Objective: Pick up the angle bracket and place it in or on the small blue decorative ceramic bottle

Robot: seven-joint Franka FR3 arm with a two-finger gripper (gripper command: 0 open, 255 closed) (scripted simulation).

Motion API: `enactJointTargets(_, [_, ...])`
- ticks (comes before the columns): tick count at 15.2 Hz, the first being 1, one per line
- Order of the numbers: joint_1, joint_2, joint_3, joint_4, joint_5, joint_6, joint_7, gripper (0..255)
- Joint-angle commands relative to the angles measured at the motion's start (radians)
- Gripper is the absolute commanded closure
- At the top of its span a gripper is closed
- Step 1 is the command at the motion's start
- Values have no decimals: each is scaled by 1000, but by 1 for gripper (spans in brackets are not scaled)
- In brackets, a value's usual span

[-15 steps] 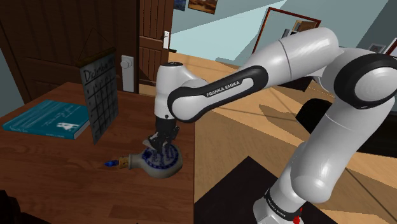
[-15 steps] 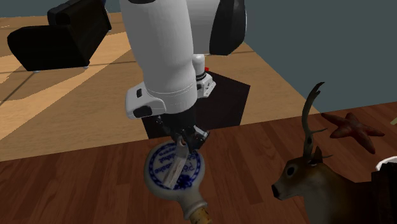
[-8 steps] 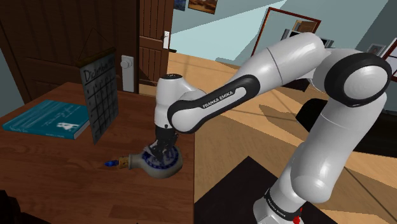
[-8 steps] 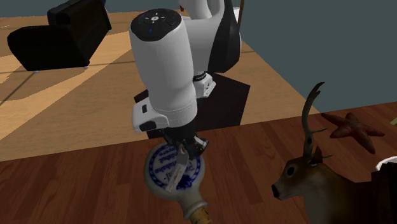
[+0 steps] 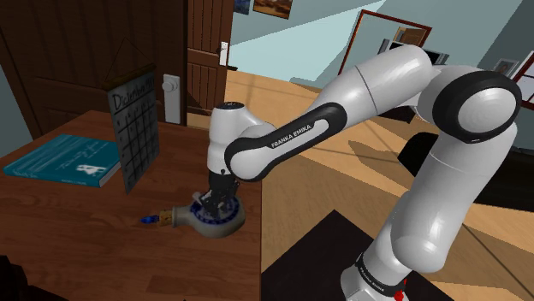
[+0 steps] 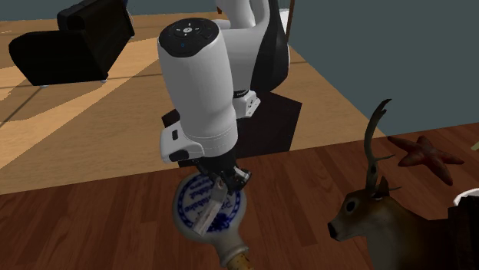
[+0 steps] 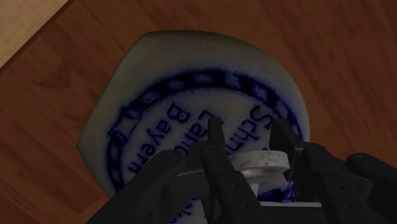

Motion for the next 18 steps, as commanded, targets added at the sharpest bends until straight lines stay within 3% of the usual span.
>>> enactJointTargets(1, [0, 0, 0, 0, 0, 0, 0, 0])
enactJointTargets(6, [0, 0, 0, 0, 0, 0, 0, 0])
enactJointTargets(10, [-9, -74, 0, 55, 31, -125, -23, 0])
enactJointTargets(18, [-9, -74, -1, 55, 31, -125, -23, 0])
